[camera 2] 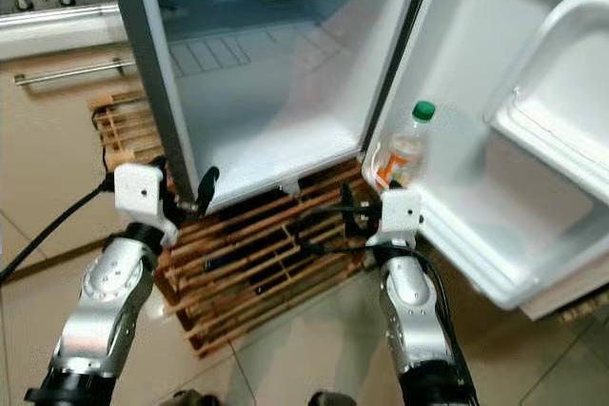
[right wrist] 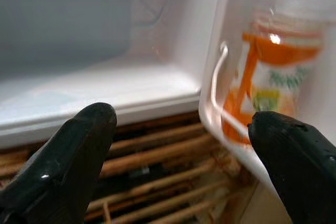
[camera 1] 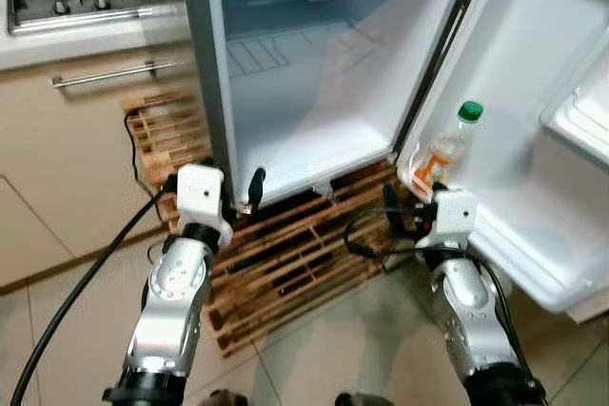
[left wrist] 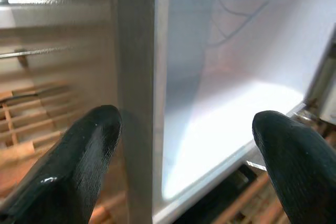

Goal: Restocking fridge

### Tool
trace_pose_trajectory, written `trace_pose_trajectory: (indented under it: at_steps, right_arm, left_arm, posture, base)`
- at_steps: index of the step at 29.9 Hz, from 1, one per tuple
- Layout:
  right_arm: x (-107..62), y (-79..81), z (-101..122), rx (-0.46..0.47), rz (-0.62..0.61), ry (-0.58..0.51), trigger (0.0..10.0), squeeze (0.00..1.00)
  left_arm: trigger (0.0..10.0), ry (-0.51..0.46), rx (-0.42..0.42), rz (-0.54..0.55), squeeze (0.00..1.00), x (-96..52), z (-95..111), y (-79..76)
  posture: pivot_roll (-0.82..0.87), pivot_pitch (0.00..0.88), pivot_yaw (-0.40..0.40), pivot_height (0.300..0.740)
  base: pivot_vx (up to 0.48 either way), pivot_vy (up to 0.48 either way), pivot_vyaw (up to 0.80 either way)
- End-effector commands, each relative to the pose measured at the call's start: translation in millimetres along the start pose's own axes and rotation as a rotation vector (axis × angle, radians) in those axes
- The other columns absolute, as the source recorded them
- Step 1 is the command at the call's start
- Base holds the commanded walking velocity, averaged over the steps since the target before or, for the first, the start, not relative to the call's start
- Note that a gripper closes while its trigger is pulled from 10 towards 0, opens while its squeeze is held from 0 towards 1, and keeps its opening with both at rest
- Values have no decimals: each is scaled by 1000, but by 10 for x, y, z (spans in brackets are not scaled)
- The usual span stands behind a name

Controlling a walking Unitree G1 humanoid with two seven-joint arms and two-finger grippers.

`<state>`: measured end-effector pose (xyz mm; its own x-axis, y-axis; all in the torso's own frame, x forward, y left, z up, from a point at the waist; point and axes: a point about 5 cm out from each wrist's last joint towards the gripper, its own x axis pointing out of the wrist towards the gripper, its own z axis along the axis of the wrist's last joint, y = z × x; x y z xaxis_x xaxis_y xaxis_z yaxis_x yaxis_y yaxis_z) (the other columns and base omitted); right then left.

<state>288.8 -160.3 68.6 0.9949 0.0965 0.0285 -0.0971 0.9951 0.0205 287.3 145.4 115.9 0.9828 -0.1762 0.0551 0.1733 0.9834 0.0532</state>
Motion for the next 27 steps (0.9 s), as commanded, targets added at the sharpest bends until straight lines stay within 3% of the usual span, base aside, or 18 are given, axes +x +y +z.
trace_pose_trajectory:
  at_steps: [1,8,13,27]
  right_arm:
    - [-5,-62,-14,7,-27,12,10000,0]
    - [31,-38,-17,7,-29,17,10000,0]
    - [49,-54,-3,-5,-29,16,10000,0]
    - [-78,-343,-78,-93,-64,65,10000,0]
  left_arm:
    - [10000,8,-6,-8,0,25,-18,-38]
    - [10000,14,13,-29,0,113,-21,-80]
    - [10000,4,-10,-26,0,161,-6,-92]
    - [10000,-2,-19,-51,0,274,-27,-248]
  posture:
    - [-121,0,-32,740]
    - [-122,0,-29,740]
    - [-134,0,-27,740]
    - [-182,0,-32,740]
  base:
    - [-352,0,0]
    - [-288,0,0]
    - [0,0,732]
    - [0,-471,765]
